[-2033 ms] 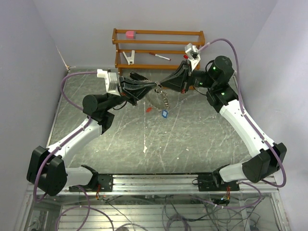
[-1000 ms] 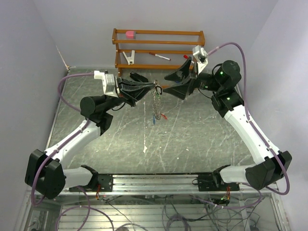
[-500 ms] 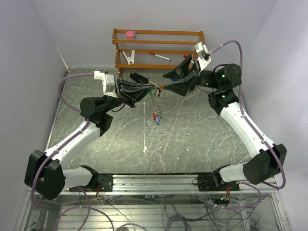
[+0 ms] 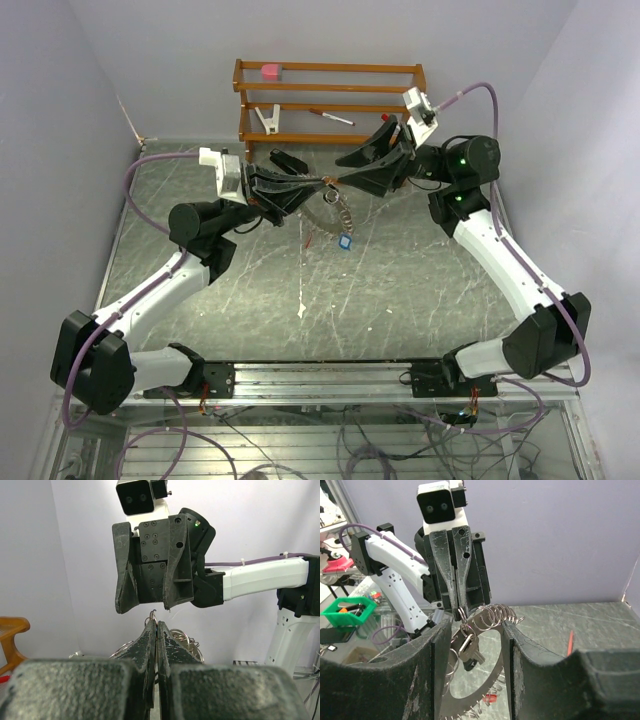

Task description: Put the keys on the keyring

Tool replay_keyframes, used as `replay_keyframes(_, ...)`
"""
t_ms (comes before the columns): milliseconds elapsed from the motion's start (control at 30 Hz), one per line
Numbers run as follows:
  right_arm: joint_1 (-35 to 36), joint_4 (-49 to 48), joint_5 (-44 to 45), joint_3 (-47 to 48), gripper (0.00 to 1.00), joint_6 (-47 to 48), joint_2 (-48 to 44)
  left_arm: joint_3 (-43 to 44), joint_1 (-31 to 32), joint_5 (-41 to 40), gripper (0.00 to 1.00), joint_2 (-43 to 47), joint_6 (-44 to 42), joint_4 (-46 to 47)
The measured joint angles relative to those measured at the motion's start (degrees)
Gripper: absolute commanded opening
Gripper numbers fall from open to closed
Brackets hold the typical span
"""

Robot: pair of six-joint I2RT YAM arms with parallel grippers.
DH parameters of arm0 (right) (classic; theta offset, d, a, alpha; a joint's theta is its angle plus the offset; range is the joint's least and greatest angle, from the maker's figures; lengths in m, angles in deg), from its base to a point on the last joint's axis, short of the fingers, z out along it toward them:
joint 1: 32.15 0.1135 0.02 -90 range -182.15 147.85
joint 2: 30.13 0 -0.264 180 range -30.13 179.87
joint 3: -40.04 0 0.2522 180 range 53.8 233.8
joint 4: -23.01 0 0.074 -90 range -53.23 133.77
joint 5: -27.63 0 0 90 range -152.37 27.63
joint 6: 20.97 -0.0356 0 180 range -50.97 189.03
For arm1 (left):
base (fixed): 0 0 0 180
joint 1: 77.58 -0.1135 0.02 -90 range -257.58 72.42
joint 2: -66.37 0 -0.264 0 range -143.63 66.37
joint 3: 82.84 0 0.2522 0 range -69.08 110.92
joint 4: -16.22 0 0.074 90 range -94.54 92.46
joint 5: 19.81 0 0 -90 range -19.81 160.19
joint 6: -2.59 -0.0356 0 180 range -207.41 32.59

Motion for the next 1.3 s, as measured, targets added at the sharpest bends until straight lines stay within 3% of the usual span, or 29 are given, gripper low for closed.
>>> replay_keyframes(233, 1.88, -3.04, -0.70, 0.00, 0.37, -1.99, 2.69, 0.00, 0.02, 0.00, 0.07, -0.22, 0.15, 0.00)
replay_keyframes(400, 2.71, -3.13, -0.96, 0.00, 0.13, -2.14, 3.34, 0.02, 0.13, -0.07, 0.07, -0.44, 0.15, -0.02)
replay_keyframes(567, 2.91, -3.76, -1.64, 0.00, 0.11, -2.36, 3.30, 0.02, 0.11, -0.55, 0.07, -0.44, 0.15, -0.07)
replay_keyframes(667, 2.91, -3.76, -1.86, 0.00, 0.03, -2.38, 3.30, 0.02, 0.11, -0.57, 0.08, -0.44, 0.15, -0.07)
replay_keyframes(833, 2.91, -2.56, -2.16, 0.00, 0.00, -1.99, 3.06, 0.02, 0.11, -0.68, 0.19, -0.44, 0.13, -0.44)
replay_keyframes(967, 2.93, 4.52, -2.43, 0.76, 0.00, 2.12, 2.12, 0.02, -0.07, -0.59, 0.21, -0.44, 0.11, -1.29)
replay_keyframes(1300, 3.06, 34.88, -2.51, 9.40, 0.00, 20.28, 0.66, 1.16, -0.46, 3.96, 0.33, -0.48, 0.11, -5.44)
